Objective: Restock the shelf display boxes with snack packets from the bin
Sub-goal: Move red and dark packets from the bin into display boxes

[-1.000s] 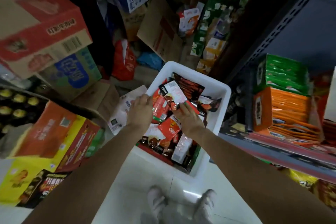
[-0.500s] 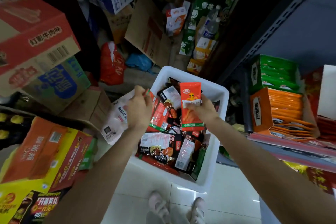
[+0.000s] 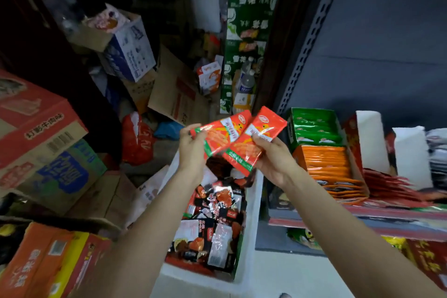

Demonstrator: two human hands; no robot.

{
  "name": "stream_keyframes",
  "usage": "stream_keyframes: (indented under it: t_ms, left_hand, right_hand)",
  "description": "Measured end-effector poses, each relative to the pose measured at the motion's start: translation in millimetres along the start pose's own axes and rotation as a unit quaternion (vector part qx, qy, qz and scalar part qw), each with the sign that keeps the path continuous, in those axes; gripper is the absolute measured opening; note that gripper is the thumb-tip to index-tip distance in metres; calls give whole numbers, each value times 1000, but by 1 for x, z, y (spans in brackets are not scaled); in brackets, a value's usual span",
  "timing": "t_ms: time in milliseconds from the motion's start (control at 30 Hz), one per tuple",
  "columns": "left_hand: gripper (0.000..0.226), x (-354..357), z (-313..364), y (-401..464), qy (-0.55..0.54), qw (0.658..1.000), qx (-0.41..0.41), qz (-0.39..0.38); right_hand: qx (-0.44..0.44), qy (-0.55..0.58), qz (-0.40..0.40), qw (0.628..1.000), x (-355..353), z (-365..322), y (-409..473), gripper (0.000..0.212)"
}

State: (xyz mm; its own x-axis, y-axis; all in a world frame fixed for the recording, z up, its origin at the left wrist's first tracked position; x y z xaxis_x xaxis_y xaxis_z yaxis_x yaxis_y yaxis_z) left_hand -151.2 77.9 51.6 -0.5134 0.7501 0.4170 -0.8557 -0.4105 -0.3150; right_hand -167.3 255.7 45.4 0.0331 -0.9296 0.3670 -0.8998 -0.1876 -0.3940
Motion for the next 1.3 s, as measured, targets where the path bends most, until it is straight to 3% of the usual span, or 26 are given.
stream_keyframes:
  t_ms: [100,200,400,500,667,800,1067,1233,1300]
  left_hand:
    - [37,58,-18,-16,137,981,-12,-134]
    - [30,121,-29,-37,288,930,48,-224]
    - [13,235,-89,-82,295,915,33,-274]
    - [15,287,-115,-99,326,890,79,-308]
    - [37,335,-159,-119,357,875,92,-315]
    - [24,349,-169,-121,400,862,147,-274]
    - [20,341,-185,-113,468,830,171,-252]
    - [27,348,-180,-119,446,835,183,-266]
    - [34,357,-174,-125,425,838,209,-273]
  right_hand:
    - [-34,47,34,998,-42,-33,-3,14]
    - [-58,39,24,997,-82,-62,-12,13]
    - [-63,-96,28,993,-180,-108,-35,25]
    - [-111,-136,62,983,-236,-140,-44,31]
    - [-131,-197,83,968,-307,-164,-42,31]
    - [-146,-224,56,962,-321,-161,-38,32]
    - [-118,-250,64,959,-335,-138,-29,31]
    - [-137,-456,115,872,-336,-159,-30,29]
    - [-126,-479,108,862,-339,-159,-31,34]
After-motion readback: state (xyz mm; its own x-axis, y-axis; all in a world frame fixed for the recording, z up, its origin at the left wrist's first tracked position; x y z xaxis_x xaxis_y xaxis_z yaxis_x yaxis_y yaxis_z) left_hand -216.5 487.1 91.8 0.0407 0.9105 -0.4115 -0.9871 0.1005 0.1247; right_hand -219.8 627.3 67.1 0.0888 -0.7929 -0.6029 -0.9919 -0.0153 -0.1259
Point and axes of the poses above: each hand's wrist, its own y-axis towards the middle knuckle, its own x-axis out of the palm, z = x × y, the point moved 8 cm from there along y, towards the middle knuckle, and after that the axes turned 12 degrees about -y, right-handed, at the moved point
